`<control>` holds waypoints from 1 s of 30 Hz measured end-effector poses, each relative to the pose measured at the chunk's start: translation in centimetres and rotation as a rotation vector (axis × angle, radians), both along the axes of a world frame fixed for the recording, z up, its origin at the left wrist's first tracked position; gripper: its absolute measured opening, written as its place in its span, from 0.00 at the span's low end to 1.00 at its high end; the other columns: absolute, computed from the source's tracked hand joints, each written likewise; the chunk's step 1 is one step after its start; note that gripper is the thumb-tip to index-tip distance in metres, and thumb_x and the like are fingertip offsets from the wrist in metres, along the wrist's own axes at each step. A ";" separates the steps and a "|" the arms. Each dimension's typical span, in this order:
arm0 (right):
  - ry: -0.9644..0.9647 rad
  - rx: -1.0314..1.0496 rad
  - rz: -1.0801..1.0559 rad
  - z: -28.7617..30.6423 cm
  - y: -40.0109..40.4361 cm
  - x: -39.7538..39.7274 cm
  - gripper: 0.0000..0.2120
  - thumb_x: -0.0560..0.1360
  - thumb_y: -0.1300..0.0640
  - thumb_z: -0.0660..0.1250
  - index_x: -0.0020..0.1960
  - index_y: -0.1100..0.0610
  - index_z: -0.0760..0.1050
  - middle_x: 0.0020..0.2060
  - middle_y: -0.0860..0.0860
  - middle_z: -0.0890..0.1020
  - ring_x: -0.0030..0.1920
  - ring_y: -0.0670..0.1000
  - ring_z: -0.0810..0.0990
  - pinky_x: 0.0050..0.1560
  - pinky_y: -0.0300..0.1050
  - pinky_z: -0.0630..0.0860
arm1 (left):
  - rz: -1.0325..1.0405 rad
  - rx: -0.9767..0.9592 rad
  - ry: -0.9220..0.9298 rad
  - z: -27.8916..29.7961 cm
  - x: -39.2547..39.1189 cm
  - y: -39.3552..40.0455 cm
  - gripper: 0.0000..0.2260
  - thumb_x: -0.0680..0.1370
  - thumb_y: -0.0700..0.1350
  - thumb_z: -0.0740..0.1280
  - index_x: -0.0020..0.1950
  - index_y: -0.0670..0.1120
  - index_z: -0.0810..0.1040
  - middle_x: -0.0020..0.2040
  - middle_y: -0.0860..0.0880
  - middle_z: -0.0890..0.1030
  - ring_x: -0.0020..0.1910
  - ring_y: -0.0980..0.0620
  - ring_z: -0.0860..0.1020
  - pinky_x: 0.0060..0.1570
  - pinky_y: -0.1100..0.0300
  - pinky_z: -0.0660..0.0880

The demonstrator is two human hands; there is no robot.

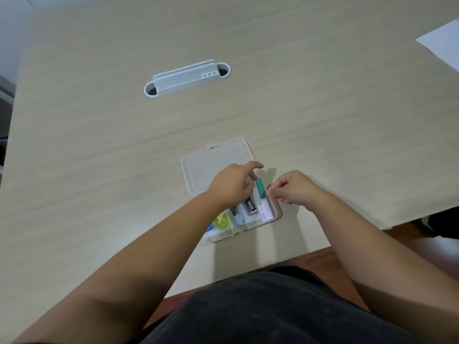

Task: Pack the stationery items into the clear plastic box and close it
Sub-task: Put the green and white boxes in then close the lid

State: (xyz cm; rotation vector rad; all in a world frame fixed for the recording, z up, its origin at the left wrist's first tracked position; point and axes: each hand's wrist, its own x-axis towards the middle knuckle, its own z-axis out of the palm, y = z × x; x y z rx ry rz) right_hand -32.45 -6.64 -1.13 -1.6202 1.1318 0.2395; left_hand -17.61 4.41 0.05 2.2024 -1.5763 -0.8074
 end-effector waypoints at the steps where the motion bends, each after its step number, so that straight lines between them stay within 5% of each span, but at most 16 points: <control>1: -0.011 0.009 -0.005 0.0 0.0 -0.1 0.07 0.68 0.59 0.75 0.32 0.55 0.80 0.29 0.51 0.80 0.32 0.50 0.76 0.40 0.45 0.77 | -0.019 -0.009 -0.035 -0.2 -0.1 0.1 0.24 0.75 0.38 0.60 0.70 0.53 0.69 0.57 0.54 0.83 0.57 0.49 0.75 0.52 0.54 0.76; 5: -0.037 0.048 -0.013 -0.2 -0.4 -0.1 0.03 0.67 0.60 0.75 0.36 0.55 0.82 0.31 0.52 0.81 0.32 0.50 0.76 0.36 0.43 0.75 | 0.050 -0.104 -0.028 -0.3 0.3 0.6 0.21 0.76 0.39 0.61 0.68 0.53 0.71 0.56 0.56 0.83 0.57 0.50 0.73 0.53 0.58 0.72; 9: -0.075 0.091 -0.089 -0.2 -0.7 1.0 0.05 0.70 0.64 0.69 0.46 0.61 0.81 0.34 0.55 0.80 0.32 0.50 0.75 0.35 0.42 0.74 | 0.580 -0.276 0.164 -0.5 2.6 2.3 0.18 0.74 0.39 0.65 0.63 0.51 0.76 0.56 0.53 0.81 0.53 0.55 0.73 0.56 0.58 0.71; 13: -0.082 0.130 -0.122 -0.6 -0.8 2.3 0.08 0.73 0.63 0.66 0.51 0.58 0.79 0.36 0.53 0.80 0.31 0.48 0.75 0.34 0.40 0.75 | 0.985 -0.213 0.285 -2.0 5.1 5.8 0.15 0.74 0.41 0.65 0.60 0.52 0.76 0.58 0.52 0.72 0.57 0.52 0.74 0.60 0.56 0.73; 20: -0.163 0.150 -0.393 -1.4 -0.4 4.8 0.10 0.74 0.61 0.63 0.53 0.61 0.79 0.33 0.52 0.78 0.31 0.50 0.75 0.34 0.40 0.73 | 1.226 -0.176 0.688 -1.6 5.0 7.5 0.19 0.76 0.48 0.64 0.67 0.48 0.69 0.60 0.48 0.77 0.55 0.49 0.79 0.59 0.50 0.76; 22: -0.176 0.185 -0.423 -1.2 -0.2 5.6 0.09 0.73 0.59 0.63 0.47 0.61 0.80 0.35 0.55 0.78 0.34 0.53 0.75 0.35 0.44 0.72 | 1.302 -0.242 0.887 -1.0 5.3 7.0 0.16 0.78 0.54 0.61 0.60 0.45 0.72 0.53 0.44 0.82 0.46 0.50 0.82 0.48 0.54 0.78; 25: -0.230 0.273 -0.474 -0.3 0.0 6.3 0.16 0.75 0.51 0.60 0.53 0.60 0.79 0.42 0.55 0.81 0.37 0.53 0.76 0.37 0.44 0.70 | 1.470 -0.434 1.194 0.7 6.3 6.7 0.15 0.82 0.56 0.55 0.60 0.47 0.72 0.45 0.48 0.80 0.38 0.51 0.78 0.37 0.58 0.74; 27: -0.318 0.380 -0.539 0.2 -0.2 6.3 0.18 0.79 0.46 0.55 0.52 0.55 0.79 0.44 0.51 0.83 0.35 0.49 0.76 0.35 0.42 0.68 | 1.454 -0.479 1.234 0.6 6.9 7.0 0.21 0.82 0.59 0.53 0.62 0.46 0.74 0.46 0.47 0.78 0.42 0.50 0.78 0.43 0.57 0.74; 30: -0.379 0.470 -0.585 0.5 -0.7 5.8 0.18 0.79 0.44 0.57 0.42 0.54 0.79 0.42 0.51 0.83 0.35 0.48 0.76 0.37 0.42 0.68 | 1.343 -0.424 1.107 1.0 7.1 7.7 0.23 0.82 0.60 0.50 0.54 0.47 0.79 0.34 0.49 0.78 0.36 0.51 0.76 0.45 0.57 0.71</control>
